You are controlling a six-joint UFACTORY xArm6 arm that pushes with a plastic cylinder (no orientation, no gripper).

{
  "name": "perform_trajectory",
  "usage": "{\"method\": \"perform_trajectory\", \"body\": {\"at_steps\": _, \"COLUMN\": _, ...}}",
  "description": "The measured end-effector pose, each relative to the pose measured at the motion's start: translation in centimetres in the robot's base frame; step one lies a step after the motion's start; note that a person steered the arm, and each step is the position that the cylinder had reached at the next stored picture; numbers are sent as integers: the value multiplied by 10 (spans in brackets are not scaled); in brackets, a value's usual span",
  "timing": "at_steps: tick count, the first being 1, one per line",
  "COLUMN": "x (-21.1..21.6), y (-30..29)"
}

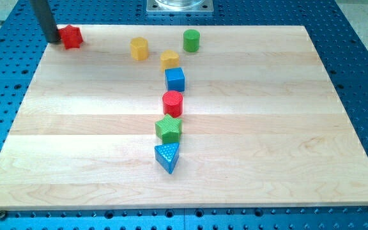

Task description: Place your arm to the top left of green circle

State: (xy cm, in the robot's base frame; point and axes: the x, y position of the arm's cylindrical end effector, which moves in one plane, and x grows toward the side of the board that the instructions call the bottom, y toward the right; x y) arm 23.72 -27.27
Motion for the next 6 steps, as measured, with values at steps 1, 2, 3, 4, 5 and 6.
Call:
{"method": "perform_trajectory", "body": {"at_steps": 1, "x": 7, "y": 69}}
{"method": "perform_trajectory", "body": {"at_steps": 2, "x": 27, "y": 32}}
{"method": "perform_trajectory", "body": {"at_steps": 3, "x": 78, "y": 68}}
{"method": "perform_trajectory", "body": {"at_steps": 4, "x": 109, "y": 129}}
{"method": "perform_trajectory", "body": {"at_steps": 5, "x": 83, "y": 187}}
{"method": "perform_trajectory", "body": {"at_steps": 6, "x": 52, "y": 216}}
